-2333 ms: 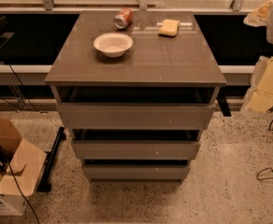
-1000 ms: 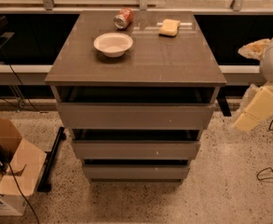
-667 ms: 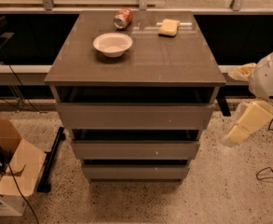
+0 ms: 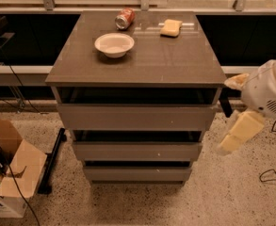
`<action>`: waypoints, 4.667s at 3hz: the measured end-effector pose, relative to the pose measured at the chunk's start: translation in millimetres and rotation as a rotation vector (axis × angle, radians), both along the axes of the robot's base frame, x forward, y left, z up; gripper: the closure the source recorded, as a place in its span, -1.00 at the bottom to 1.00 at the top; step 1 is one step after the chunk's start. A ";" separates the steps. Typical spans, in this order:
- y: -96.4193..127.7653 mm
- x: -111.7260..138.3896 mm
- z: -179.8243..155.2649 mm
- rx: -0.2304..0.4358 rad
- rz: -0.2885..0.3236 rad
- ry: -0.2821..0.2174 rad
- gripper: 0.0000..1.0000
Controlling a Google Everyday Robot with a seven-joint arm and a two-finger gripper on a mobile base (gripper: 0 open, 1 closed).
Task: Open middle drawer
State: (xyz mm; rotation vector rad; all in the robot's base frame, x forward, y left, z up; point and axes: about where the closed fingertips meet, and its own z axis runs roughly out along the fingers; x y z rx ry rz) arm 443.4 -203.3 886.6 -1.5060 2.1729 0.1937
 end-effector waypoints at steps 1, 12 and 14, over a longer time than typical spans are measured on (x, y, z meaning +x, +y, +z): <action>21.7 -0.1 -58.5 0.035 0.002 0.021 -1.00; 86.6 122.8 -368.9 0.382 -0.220 0.076 -1.00; 90.8 141.6 -390.2 0.337 -0.261 0.047 -1.00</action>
Offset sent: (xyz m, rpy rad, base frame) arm 0.0136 0.0536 -0.1553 0.1440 0.0384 -0.0014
